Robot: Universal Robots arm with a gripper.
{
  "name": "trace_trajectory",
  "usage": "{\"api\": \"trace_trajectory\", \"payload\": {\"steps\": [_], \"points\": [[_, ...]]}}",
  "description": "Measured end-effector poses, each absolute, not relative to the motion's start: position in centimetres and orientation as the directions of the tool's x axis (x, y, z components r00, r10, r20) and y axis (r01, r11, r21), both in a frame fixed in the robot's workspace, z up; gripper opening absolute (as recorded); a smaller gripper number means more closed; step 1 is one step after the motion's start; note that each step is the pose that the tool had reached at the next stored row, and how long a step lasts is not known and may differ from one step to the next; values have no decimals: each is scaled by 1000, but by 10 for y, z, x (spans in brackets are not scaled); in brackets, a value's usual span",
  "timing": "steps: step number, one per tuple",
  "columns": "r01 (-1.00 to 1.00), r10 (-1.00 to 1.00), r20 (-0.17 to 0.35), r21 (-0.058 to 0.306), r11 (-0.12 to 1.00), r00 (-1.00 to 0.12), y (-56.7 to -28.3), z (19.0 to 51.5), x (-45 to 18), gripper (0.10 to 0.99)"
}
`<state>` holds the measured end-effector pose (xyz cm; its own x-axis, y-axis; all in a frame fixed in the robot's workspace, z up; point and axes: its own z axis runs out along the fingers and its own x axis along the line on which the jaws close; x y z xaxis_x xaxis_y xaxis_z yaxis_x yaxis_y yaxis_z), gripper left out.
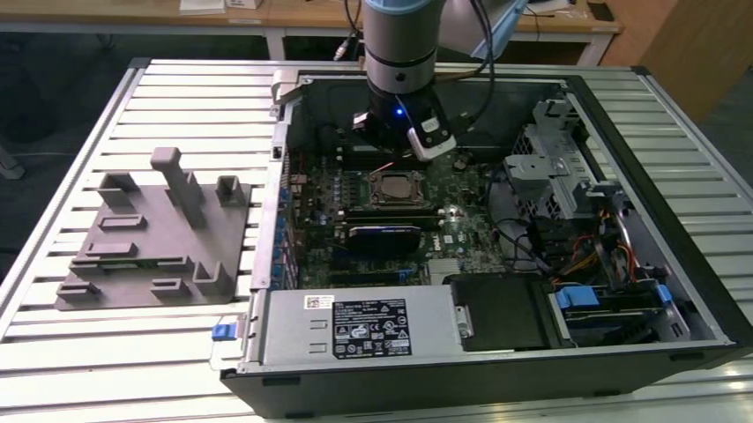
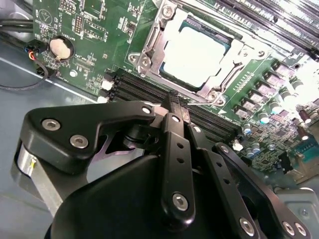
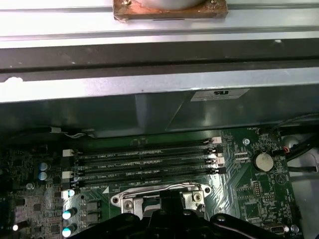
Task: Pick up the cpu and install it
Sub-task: 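Install the first cpu locking lever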
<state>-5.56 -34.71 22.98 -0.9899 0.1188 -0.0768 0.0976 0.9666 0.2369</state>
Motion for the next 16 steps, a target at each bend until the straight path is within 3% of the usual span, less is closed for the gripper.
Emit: {"api": "trace_trajectory", "payload": {"steps": [6,16], "points": [[98,119,-77,235,967,-990,-347,230,-56,106],[98,116,-81,202,974,-990,-344,222,-56,106]]}}
